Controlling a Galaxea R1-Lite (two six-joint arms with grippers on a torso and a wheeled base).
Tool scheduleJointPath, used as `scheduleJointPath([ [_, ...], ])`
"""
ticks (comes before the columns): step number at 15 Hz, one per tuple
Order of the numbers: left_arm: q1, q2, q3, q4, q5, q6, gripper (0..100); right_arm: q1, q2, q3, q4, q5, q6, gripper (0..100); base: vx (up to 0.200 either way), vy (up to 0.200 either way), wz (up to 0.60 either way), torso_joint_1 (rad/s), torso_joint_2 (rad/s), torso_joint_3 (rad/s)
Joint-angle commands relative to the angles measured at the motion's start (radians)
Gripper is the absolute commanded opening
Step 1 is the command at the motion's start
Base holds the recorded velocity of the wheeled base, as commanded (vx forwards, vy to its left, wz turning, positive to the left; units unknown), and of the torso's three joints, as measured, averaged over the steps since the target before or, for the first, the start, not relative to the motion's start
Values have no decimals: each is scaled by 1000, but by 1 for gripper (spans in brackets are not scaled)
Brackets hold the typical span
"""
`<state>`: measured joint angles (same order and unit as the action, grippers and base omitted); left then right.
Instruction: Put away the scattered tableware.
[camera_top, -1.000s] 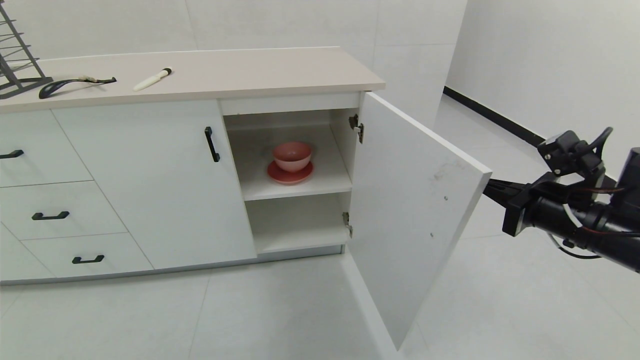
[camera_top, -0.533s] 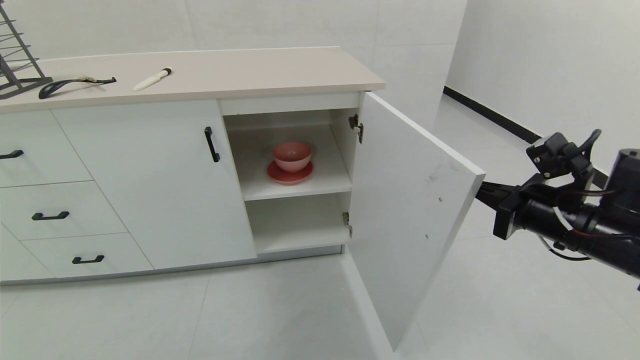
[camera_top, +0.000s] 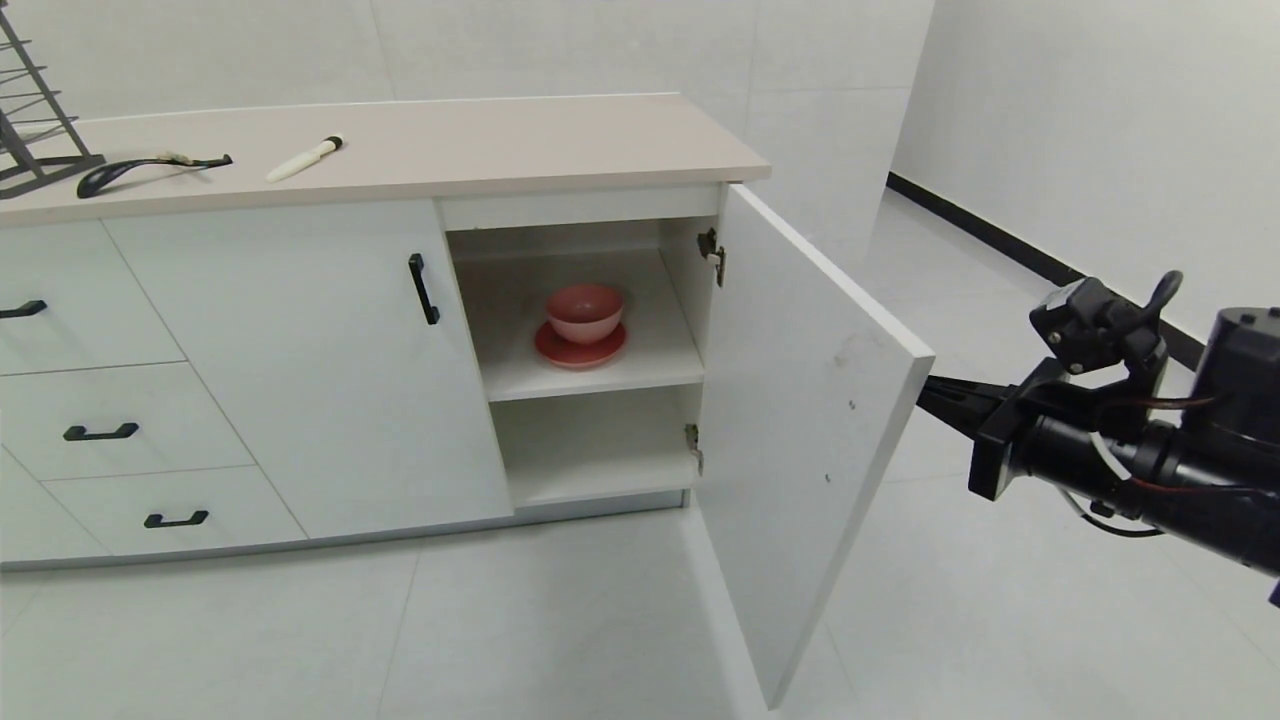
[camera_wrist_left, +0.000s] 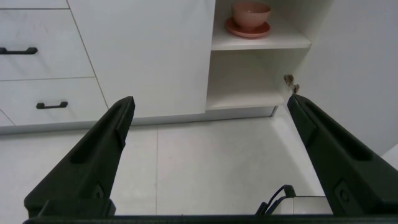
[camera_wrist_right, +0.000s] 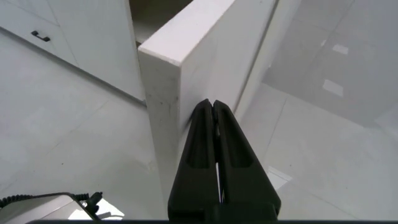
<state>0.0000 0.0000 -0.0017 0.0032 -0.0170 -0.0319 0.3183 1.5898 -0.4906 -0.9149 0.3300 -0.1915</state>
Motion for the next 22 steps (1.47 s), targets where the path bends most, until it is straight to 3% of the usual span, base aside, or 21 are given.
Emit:
scheduleJointPath([
  [1, 0, 0, 0, 0, 0, 0, 100, 30, -4, -16, -1, 0, 1, 0, 0, 0, 0, 0, 0, 0],
  [13, 0, 0, 0, 0, 6, -2, 100, 166, 142, -167, -1, 0, 23, 0, 0, 0, 0, 0, 0, 0],
  [16, 0, 0, 0, 0, 8, -2, 100, 209, 194, -197, -53, 0, 64, 0, 0, 0, 0, 0, 0, 0],
  [22, 0, 0, 0, 0, 9, -2, 100, 243, 249, -259, -59, 0, 75, 0, 0, 0, 0, 0, 0, 0],
])
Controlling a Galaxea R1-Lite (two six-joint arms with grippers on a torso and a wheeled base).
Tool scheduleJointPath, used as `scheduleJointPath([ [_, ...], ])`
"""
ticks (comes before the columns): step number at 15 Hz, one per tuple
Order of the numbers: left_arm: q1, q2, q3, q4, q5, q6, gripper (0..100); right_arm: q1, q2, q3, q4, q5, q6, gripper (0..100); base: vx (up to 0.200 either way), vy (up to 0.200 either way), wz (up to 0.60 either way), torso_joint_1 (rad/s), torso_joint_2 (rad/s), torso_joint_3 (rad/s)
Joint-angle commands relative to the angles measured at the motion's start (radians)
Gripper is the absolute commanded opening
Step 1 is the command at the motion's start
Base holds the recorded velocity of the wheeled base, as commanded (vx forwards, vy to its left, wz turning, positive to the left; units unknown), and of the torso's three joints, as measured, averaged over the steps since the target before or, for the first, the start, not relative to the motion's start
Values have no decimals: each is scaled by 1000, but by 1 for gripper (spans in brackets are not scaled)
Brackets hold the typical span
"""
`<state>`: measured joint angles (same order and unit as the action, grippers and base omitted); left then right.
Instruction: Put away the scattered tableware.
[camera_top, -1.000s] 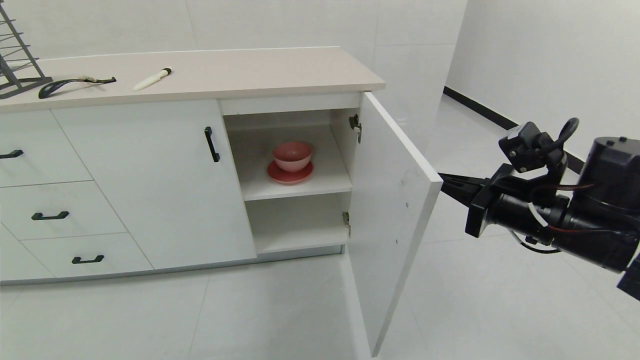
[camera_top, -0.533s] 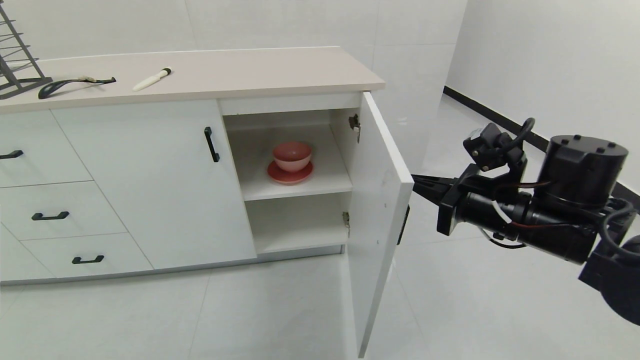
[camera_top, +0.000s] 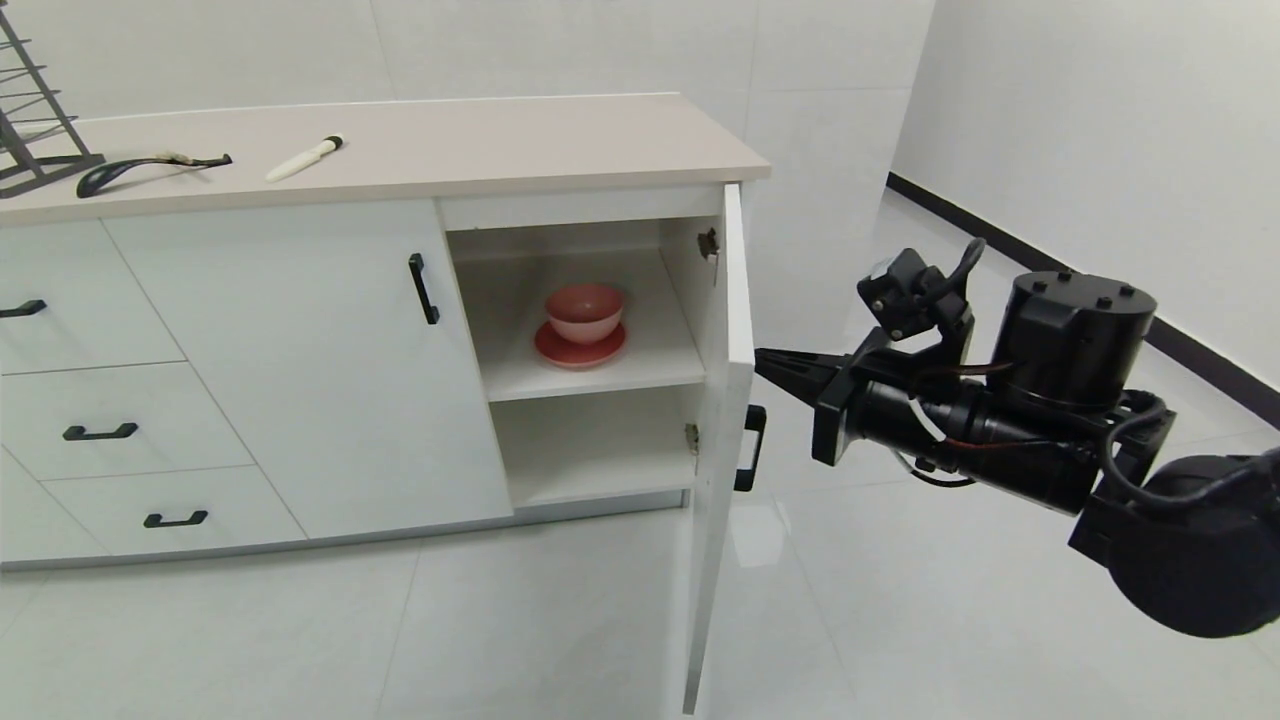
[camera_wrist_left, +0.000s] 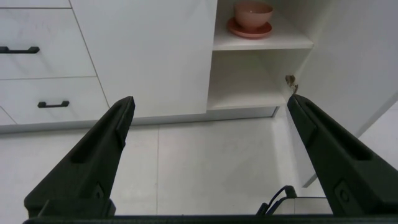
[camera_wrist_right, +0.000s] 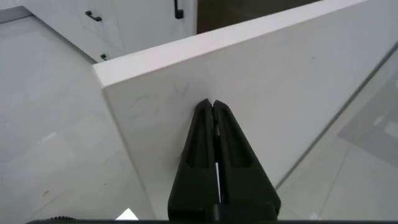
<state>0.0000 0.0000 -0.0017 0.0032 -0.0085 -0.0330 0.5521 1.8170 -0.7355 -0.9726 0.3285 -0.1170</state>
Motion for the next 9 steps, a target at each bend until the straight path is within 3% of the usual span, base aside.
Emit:
scheduleJointPath([
  [1, 0, 0, 0, 0, 1, -1, 100, 11, 30, -25, -2, 1, 0, 0, 0, 0, 0, 0, 0, 0],
  [9, 0, 0, 0, 0, 1, -1, 100, 60, 113, -84, -40, 3, 2, 0, 0, 0, 0, 0, 0, 0],
])
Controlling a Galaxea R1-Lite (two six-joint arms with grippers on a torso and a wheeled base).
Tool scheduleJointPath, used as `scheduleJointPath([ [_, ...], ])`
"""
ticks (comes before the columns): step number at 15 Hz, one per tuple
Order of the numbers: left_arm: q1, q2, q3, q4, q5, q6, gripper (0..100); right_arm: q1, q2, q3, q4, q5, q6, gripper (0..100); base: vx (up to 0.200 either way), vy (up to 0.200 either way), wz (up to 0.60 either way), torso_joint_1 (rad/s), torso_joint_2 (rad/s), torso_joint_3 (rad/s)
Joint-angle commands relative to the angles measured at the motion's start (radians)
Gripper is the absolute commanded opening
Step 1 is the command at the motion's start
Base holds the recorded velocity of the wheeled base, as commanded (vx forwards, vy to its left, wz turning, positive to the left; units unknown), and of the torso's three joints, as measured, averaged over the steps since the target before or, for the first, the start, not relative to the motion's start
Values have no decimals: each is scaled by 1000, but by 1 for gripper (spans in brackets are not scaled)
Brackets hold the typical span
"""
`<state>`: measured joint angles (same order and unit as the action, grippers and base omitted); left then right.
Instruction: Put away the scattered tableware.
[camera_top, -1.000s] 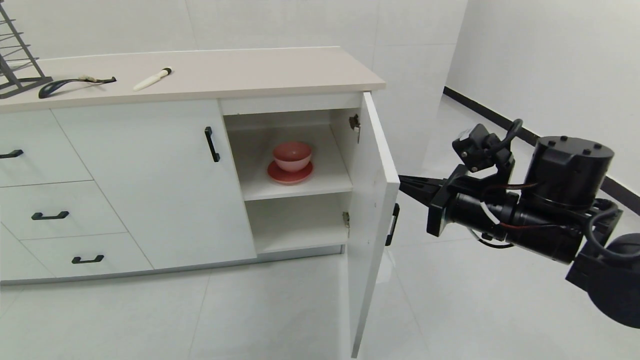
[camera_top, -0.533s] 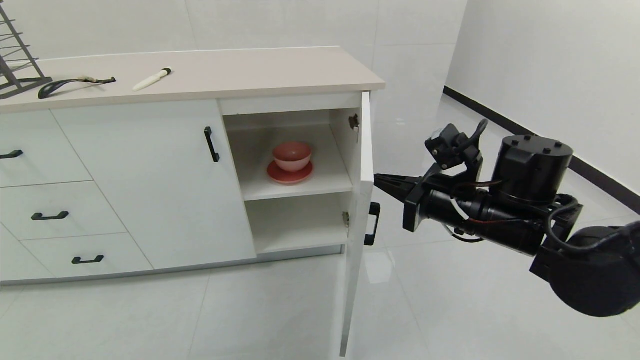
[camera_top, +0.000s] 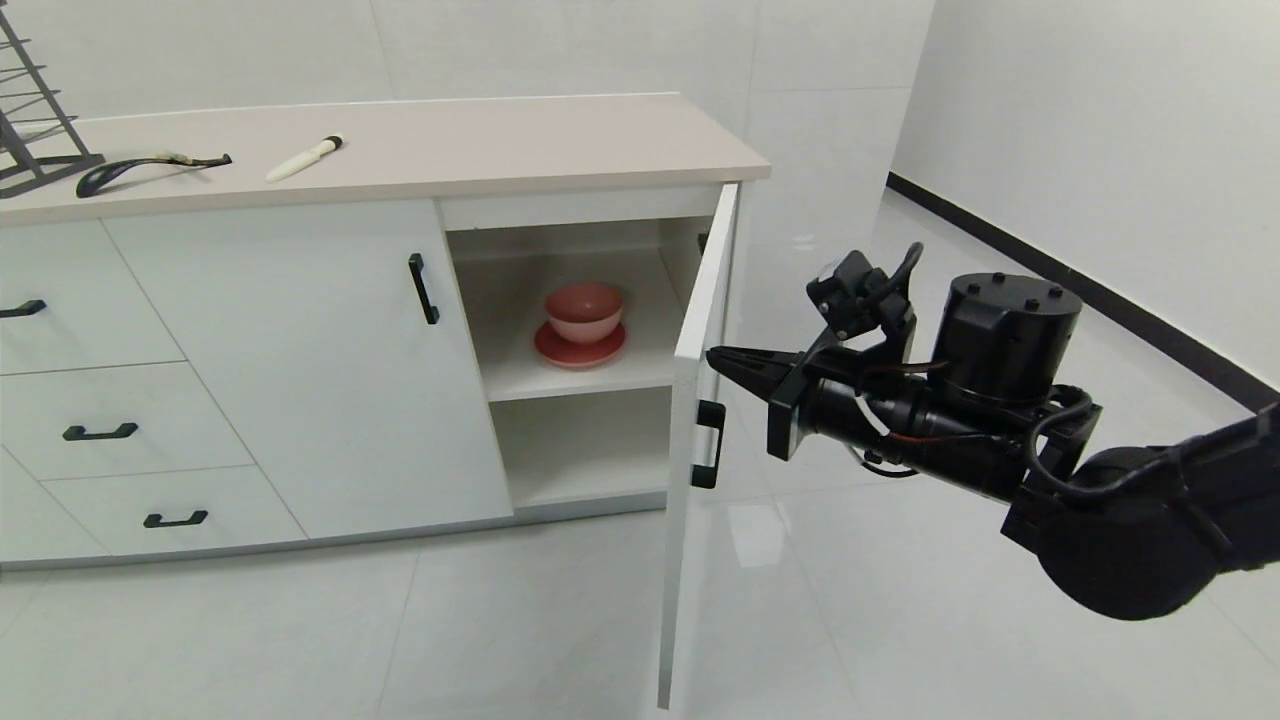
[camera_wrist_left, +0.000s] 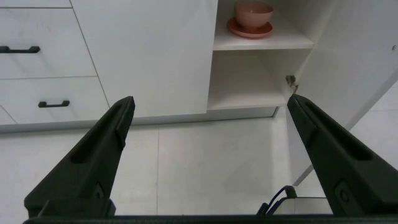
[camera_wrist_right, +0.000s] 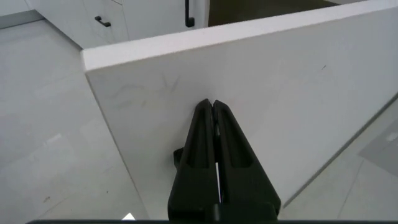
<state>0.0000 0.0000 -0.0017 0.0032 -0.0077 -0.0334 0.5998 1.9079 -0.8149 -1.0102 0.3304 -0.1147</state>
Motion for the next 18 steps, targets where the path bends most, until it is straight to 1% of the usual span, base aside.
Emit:
scheduleJointPath([
  [1, 0, 0, 0, 0, 0, 0, 100, 23, 33, -15, -4, 1, 9, 0, 0, 0, 0, 0, 0, 0],
  [4, 0, 0, 0, 0, 0, 0, 100, 48, 71, -52, -30, 1, 32, 0, 0, 0, 0, 0, 0, 0],
  [13, 0, 0, 0, 0, 0, 0, 100, 69, 131, -99, -47, 24, 32, 0, 0, 0, 0, 0, 0, 0],
  [18, 0, 0, 0, -2, 2, -3, 100, 89, 181, -168, -67, 39, 33, 0, 0, 0, 0, 0, 0, 0],
])
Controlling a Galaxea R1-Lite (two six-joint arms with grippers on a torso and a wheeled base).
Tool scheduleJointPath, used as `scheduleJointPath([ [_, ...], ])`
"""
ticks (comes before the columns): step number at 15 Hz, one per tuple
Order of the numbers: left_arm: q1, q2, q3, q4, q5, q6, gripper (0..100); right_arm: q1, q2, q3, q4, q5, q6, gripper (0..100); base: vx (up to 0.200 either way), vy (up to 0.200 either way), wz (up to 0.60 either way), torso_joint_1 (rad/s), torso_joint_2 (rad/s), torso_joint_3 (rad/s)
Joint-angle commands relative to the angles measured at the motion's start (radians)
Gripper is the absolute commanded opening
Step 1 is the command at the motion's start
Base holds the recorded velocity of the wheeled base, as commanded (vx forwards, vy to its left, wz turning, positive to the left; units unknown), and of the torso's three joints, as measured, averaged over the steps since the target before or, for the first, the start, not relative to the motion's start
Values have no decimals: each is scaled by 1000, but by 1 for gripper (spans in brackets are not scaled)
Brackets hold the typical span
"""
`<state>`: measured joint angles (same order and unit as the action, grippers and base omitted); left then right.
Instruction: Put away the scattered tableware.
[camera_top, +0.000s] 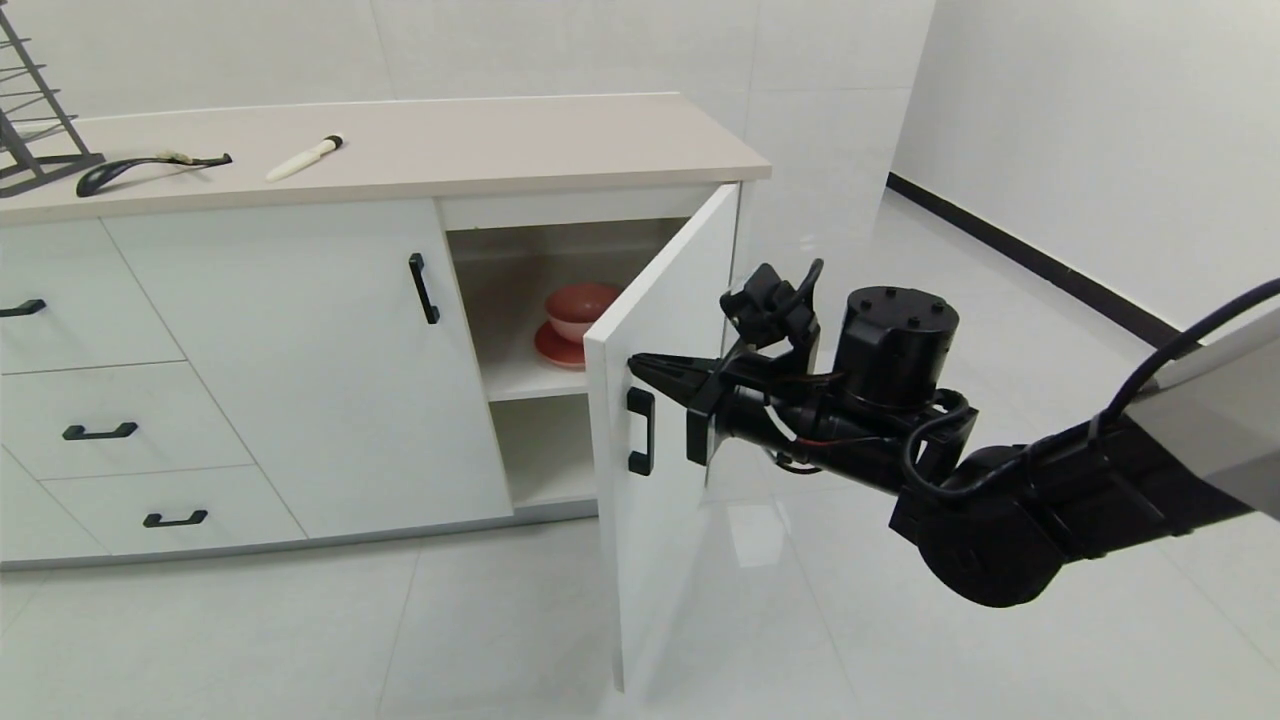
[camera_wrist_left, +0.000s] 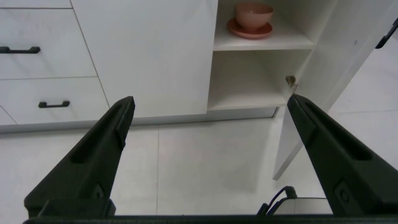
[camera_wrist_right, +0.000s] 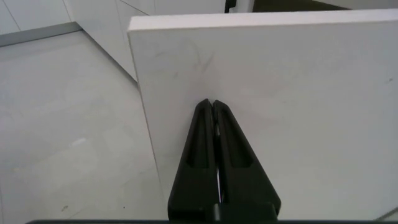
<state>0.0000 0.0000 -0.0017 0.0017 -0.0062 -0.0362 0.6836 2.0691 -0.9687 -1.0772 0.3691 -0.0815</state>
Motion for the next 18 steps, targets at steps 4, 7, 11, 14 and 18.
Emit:
scheduleJointPath([
  [4, 0, 0, 0, 1, 0, -1, 100, 13, 37, -54, -1, 1, 2, 0, 0, 0, 0, 0, 0, 0],
  [7, 0, 0, 0, 1, -1, -1, 100, 11, 42, -91, -21, 20, 5, 0, 0, 0, 0, 0, 0, 0],
  [11, 0, 0, 0, 1, -1, -1, 100, 11, 117, -173, -43, 27, 3, 0, 0, 0, 0, 0, 0, 0],
  [14, 0, 0, 0, 1, 0, -1, 100, 13, 184, -212, -95, 30, 3, 0, 0, 0, 0, 0, 0, 0],
  [18, 0, 0, 0, 1, 0, -1, 100, 10, 230, -281, -113, 43, 5, 0, 0, 0, 0, 0, 0, 0],
])
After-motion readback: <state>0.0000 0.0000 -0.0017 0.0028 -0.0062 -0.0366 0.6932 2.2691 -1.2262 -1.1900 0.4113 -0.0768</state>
